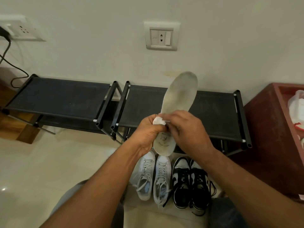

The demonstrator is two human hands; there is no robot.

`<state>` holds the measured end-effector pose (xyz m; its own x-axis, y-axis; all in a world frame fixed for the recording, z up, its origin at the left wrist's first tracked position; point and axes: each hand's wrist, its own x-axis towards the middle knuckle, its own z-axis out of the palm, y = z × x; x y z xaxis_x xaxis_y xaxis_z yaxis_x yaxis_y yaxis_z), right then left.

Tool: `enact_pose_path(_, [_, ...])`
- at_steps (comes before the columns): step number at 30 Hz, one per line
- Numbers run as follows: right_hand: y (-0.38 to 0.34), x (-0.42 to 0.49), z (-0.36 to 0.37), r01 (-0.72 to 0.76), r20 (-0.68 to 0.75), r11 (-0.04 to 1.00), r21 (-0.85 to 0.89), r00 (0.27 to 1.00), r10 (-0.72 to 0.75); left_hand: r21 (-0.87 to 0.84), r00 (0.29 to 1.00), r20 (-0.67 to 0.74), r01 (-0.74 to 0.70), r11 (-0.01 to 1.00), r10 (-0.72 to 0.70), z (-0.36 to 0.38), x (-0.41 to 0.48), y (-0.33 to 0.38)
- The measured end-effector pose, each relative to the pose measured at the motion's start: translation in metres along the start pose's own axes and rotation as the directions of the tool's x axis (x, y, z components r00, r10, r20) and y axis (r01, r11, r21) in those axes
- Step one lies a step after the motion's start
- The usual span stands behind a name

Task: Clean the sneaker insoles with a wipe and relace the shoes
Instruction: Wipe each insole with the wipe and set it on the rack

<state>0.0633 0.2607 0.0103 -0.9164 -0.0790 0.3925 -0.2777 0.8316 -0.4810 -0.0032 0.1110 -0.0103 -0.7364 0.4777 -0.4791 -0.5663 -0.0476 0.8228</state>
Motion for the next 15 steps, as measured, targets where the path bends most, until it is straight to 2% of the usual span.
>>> enact_pose_path(1, [-0.001,-0.001,0.0,0.045,0.024,0.999,-0.014,0.999,-0.045,0.015,1.0,-0.029,0.0,1.0,0.0,-0.001,0.0,0.0])
enact_pose_path(2, [0.005,0.0,-0.003,0.019,0.008,1.0,-0.023,1.0,-0.019,0.047,0.999,-0.042,0.0,0.999,0.002,-0.003,0.0,-0.001])
enact_pose_path(5, [0.028,0.007,-0.012,-0.212,-0.145,0.977,-0.025,0.968,0.207,0.097,1.0,-0.01,-0.001,0.995,0.002,-0.004,-0.002,0.002])
enact_pose_path(6, [0.025,0.007,-0.011,-0.205,-0.137,0.978,-0.038,0.97,0.198,0.085,1.0,0.014,-0.008,0.996,0.007,-0.004,-0.003,0.003])
enact_pose_path(9, [-0.003,-0.006,0.002,-0.004,0.03,0.997,-0.08,1.0,0.007,0.099,0.994,0.103,-0.042,0.994,0.032,-0.004,-0.005,0.003])
enact_pose_path(10, [0.001,-0.005,0.002,0.003,0.035,0.996,-0.09,0.999,0.0,0.121,0.991,0.128,-0.051,0.991,0.035,-0.003,-0.006,0.003])
enact_pose_path(13, [0.027,0.007,-0.009,-0.209,-0.12,0.973,-0.093,0.973,0.198,0.146,0.987,0.158,-0.031,0.989,0.008,-0.002,-0.007,0.006])
enact_pose_path(15, [0.02,0.007,-0.006,-0.163,-0.104,0.981,-0.102,0.983,0.153,0.149,0.987,0.163,-0.025,0.989,0.0,-0.003,-0.008,0.007])
